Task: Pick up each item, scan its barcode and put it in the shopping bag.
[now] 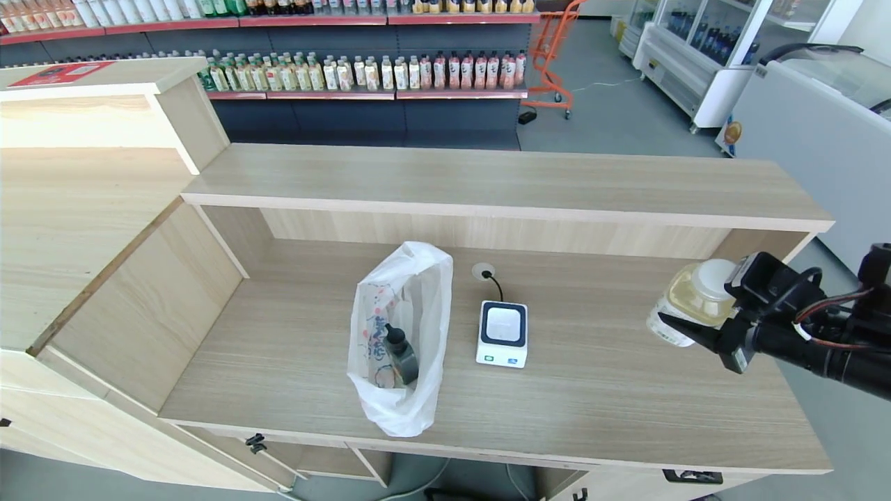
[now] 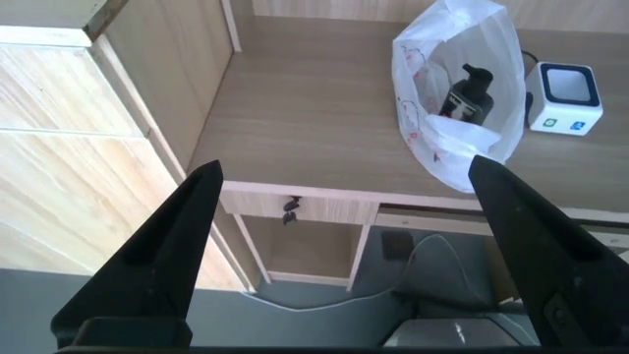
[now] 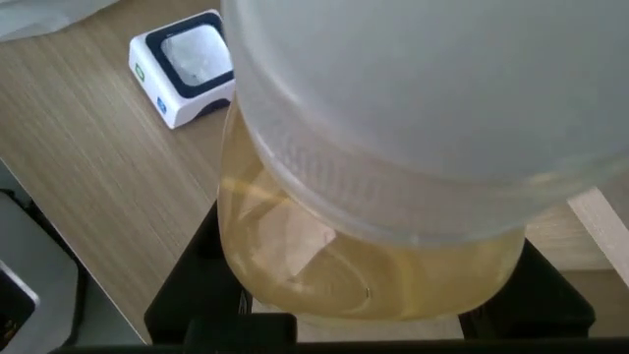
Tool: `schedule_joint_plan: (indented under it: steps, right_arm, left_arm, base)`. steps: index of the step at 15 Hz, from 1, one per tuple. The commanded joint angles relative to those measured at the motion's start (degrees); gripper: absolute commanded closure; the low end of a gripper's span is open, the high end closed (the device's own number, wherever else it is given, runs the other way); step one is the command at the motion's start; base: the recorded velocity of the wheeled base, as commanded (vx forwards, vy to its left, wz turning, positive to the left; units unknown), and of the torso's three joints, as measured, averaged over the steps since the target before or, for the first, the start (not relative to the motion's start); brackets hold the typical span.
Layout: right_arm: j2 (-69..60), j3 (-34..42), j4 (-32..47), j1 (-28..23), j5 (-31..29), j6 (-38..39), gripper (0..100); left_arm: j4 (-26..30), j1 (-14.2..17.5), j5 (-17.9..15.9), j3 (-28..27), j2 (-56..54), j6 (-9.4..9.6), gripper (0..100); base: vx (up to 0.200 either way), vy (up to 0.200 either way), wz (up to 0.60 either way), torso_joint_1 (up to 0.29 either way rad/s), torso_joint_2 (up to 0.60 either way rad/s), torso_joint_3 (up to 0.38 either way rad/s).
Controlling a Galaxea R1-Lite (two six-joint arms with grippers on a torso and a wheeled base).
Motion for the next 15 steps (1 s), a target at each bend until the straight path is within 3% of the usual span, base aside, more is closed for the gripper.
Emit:
schedule_joint_plan:
  steps: [1,3,5,9,15]
  right_arm:
    - [1.11,0.08,-0.07,0.26,0.14,-0.09,100]
    - [2.17,-0.10,-0.16,0.61,1.46,-0.09,100]
    - [3.57,-0.27,-0.33,0.79,2.07,-0.09,100]
    - [11.04,0.17,-9.56,2.02,9.37,-0.62,100]
    - [19.74,-4.32,-15.89,6.33,17.28,-2.99,100]
  left_arm:
    - [0.00,0.00,0.02,0.00,-0.02,0.00,0]
    - [0.00,0.00,0.02,0.00,-0.02,0.00,0]
    - [0.00,0.00,0.02,0.00,-0.02,0.00,0]
    - [0.00,0.00,0.02,0.00,-0.02,-0.18,0]
    - [0.00,0.00,0.02,0.00,-0.02,-0.18,0]
  base:
    - [0.200,0.000,0.00,0.002,0.01,0.007]
    - [0.200,0.000,0.00,-0.015,0.00,0.000]
    - [0.000,0.000,0.00,0.000,0.00,0.000]
    - [0.000,0.000,0.00,0.000,0.00,0.000]
    - [0.000,0.000,0.00,0.000,0.00,0.000]
